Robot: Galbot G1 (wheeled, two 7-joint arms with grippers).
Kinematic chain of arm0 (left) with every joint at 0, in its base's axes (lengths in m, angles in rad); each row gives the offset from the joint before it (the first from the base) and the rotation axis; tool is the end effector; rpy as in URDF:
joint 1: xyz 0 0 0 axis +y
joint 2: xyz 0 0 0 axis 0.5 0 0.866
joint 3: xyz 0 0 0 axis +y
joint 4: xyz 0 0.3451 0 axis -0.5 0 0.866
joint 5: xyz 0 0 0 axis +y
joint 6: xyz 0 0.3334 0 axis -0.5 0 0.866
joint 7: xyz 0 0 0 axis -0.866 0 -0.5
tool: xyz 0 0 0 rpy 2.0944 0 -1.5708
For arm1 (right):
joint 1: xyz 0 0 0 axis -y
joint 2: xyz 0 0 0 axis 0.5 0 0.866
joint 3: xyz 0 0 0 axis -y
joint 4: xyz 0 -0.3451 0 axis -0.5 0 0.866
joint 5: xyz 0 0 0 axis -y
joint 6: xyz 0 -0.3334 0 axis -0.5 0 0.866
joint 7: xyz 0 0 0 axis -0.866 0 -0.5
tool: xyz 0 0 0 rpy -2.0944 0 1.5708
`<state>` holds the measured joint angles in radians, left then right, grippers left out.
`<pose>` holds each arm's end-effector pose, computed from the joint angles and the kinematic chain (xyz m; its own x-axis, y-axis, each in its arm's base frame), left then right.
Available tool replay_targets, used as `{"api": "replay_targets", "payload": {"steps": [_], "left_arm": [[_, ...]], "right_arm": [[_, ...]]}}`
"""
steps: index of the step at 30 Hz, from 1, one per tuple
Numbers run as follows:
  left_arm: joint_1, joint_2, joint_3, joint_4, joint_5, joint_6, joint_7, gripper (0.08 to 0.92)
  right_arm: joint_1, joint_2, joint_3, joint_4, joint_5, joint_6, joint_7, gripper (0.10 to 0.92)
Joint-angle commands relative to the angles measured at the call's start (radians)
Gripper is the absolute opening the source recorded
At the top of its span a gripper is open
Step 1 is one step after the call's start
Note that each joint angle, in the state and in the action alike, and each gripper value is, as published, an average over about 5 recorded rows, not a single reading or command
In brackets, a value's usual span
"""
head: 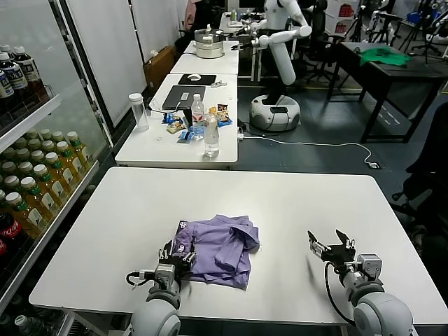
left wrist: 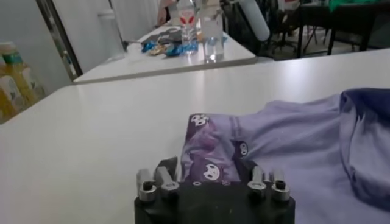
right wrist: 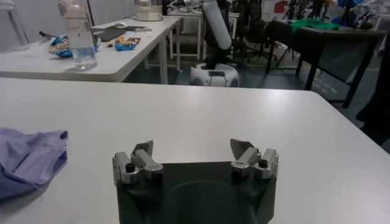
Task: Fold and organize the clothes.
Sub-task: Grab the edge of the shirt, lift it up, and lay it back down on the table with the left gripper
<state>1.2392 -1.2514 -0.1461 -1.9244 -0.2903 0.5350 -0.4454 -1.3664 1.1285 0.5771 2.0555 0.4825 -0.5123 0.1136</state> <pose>0.2369 -0.0373 -0.3050 -0.8926 -0.0066 0.4507 0.0610 0.9889 0.1354 0.2280 -0.0955 -0.2489 -0.9300 -0.0548 0.3635 -0.0589 0.9983 -0.0002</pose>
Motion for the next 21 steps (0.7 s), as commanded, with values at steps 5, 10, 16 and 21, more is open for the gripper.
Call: {"api": "replay_targets", "payload": {"steps": [5,10,16,21], "left_arm": [[0.019,-0.001,-0.058,-0.018,-0.338,0.046,-0.015,0.457],[0.023,-0.010,-0.130,-0.031,-0.499,0.016,-0.018,0.310],[0.010,-0.011,-0.225,-0.047,-0.643,-0.054,-0.023,0.148],[-0.006,0.008,-0.326,-0.078,-0.795,-0.068,-0.021,0.118]], "right_arm": [[-0.011,0.004,0.008,0.008,0.000,-0.001,0.001,0.823],[-0.012,0.004,0.012,0.012,0.001,-0.001,0.002,0.823],[-0.016,0.007,0.013,0.015,0.000,0.000,0.003,0.823],[-0.019,0.009,0.013,0.017,-0.001,0.000,0.003,0.823]]}}
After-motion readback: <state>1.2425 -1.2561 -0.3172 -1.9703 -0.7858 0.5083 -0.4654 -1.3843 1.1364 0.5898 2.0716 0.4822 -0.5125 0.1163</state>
